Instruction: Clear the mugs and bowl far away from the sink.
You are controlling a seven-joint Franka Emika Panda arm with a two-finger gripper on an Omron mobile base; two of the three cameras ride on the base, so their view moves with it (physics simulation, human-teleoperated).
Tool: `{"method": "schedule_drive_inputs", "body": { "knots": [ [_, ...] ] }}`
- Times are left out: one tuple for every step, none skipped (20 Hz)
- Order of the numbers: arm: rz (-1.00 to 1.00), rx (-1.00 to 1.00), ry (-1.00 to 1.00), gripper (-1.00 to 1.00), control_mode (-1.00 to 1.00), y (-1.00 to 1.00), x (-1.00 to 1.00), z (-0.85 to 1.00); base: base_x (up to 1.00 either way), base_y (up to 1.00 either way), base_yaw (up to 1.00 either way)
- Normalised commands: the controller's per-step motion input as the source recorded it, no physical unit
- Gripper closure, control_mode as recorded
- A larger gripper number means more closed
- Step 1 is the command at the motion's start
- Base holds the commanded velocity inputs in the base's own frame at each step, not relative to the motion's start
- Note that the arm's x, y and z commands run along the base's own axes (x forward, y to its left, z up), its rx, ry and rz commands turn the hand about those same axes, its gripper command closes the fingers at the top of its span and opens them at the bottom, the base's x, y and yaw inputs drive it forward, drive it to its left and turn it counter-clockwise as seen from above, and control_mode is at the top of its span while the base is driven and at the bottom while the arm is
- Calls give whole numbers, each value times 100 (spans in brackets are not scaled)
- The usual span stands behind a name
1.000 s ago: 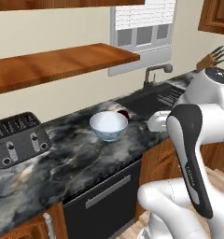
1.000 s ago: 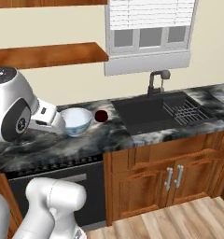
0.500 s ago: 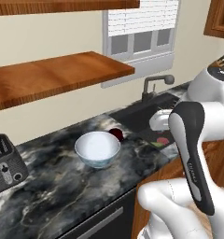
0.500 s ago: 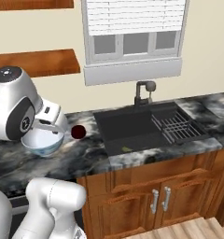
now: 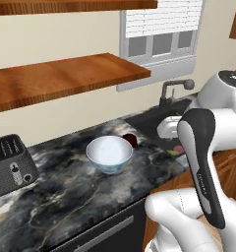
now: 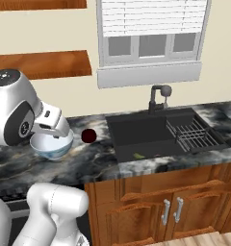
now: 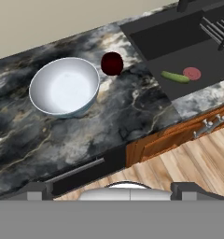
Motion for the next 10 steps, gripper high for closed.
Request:
{"method": "schedule_drive_inputs", "body": {
  "knots": [
    [0,0,0,-100,100,0,0,0,-3,-14,31],
    [0,0,0,-100,100,0,0,0,-11,0,34],
    [0,0,0,-100,100,0,0,0,-1,0,35],
    [0,0,0,-100,100,0,0,0,0,-7,35],
    [0,0,0,-100,100,0,0,0,0,-6,35],
    [0,0,0,-100,100,0,0,0,0,0,33],
    [0,0,0,-100,100,0,0,0,5,0,34],
    [0,0,0,-100,100,0,0,0,3,0,33],
    [0,0,0,-100,100,0,0,0,8,0,32],
    [0,0,0,-100,100,0,0,0,12,0,32]
  ]
}}
